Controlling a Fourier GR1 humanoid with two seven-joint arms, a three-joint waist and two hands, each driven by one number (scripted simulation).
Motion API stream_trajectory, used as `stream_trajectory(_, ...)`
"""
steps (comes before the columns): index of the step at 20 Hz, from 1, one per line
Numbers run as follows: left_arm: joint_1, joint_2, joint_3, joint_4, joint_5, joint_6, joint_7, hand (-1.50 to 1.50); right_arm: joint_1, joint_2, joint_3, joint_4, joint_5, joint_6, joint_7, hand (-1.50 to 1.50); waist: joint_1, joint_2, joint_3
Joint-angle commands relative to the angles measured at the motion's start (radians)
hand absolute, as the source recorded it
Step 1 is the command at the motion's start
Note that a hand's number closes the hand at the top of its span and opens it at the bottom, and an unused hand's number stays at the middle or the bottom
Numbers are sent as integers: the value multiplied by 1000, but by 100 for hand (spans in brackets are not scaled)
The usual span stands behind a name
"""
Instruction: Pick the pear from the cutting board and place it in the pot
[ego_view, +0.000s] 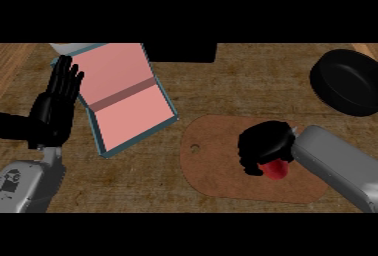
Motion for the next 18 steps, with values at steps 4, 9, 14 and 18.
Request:
stream_trajectory(4, -12, 23, 34, -6, 11, -18, 28, 0, 65, -42, -111, -91, -97, -59, -150, 150, -17, 8, 16)
stream_trajectory(9, 35, 4, 31, -10, -4, -6, 8, 0, 107, -22, -226, -152, -194, 8, 233, 150, -34, 0, 14)
stream_trajectory(14, 58, 27, 56, -12, -8, 18, 29, 0, 214, 36, -320, -124, -216, -115, 669, 150, -129, -38, 10)
stream_trajectory(18, 78, 23, 56, -23, -12, 29, 31, 0, 204, 24, -434, -216, -203, -238, 915, 150, -139, -44, 10)
